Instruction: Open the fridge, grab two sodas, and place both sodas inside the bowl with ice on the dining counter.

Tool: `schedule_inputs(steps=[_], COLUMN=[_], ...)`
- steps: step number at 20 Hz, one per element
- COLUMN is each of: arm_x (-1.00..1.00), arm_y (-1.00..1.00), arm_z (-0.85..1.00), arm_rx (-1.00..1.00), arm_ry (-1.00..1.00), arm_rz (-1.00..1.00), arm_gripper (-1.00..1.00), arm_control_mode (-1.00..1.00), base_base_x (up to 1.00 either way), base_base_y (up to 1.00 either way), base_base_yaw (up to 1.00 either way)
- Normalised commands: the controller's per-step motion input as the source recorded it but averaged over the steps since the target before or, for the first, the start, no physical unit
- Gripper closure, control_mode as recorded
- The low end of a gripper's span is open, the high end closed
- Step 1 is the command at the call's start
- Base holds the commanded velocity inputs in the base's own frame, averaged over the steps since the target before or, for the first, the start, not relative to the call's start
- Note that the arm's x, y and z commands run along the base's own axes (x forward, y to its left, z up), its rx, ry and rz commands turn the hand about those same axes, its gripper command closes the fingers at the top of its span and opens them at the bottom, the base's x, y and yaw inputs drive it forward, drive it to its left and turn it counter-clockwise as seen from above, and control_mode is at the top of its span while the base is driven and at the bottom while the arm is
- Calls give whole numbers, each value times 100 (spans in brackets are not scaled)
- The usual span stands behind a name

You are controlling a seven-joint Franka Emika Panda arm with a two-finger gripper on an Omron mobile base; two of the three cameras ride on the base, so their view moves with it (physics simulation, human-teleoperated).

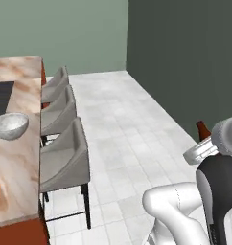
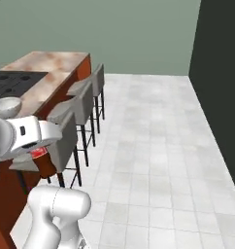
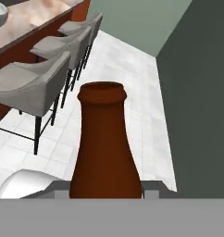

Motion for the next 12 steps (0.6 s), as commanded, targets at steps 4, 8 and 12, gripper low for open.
schedule_inputs(steps=[4,8,12], arm_x=[0,0,0], arm_y=[0,0,0], arm_z=[0,0,0], arm_rx=[0,0,0], arm_ry=[0,0,0], arm_rz=[0,0,0], arm_gripper=[100,100,100], arm_control_mode=[100,100,100], base_base_x=[55,66,69], base_base_y=[-19,-27,-28], base_base_yaw=[58,54,53])
